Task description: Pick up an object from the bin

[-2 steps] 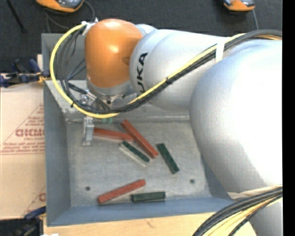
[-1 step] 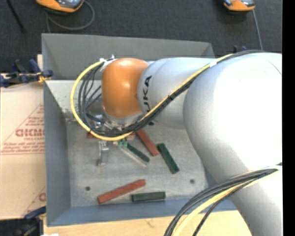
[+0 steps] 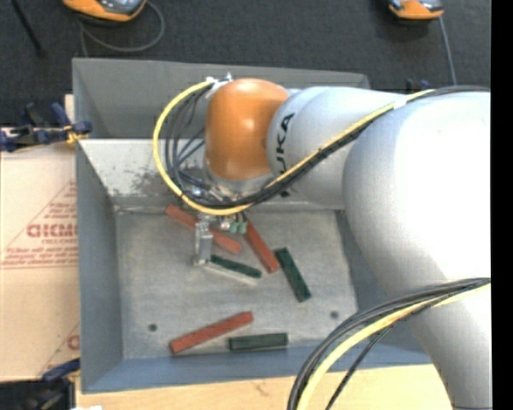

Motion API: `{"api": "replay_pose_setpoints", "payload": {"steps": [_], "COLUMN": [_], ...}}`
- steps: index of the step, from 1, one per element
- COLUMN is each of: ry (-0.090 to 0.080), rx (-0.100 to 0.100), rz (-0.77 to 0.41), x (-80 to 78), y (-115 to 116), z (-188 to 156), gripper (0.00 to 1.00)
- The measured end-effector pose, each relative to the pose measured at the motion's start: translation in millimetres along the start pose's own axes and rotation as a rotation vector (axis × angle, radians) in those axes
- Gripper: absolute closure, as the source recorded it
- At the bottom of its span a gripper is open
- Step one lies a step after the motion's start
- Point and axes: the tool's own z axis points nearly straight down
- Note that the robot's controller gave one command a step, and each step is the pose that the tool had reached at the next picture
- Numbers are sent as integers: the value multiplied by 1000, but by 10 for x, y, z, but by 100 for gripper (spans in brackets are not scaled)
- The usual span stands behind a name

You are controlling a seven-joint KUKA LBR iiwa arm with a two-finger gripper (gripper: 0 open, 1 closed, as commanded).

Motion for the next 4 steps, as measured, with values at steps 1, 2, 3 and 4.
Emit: {"api": "replay_pose_setpoints", "payload": {"steps": [1,2,3,4], "ry": [9,6,3,4], "rx": [1,-2,-1,-4], "rz": [150,149,-355,-351], "x": [567,554,230,234], "y": [-562,-538,-720,-708], "z": [13,9,10,9], "gripper": [0,100,100,0]}}
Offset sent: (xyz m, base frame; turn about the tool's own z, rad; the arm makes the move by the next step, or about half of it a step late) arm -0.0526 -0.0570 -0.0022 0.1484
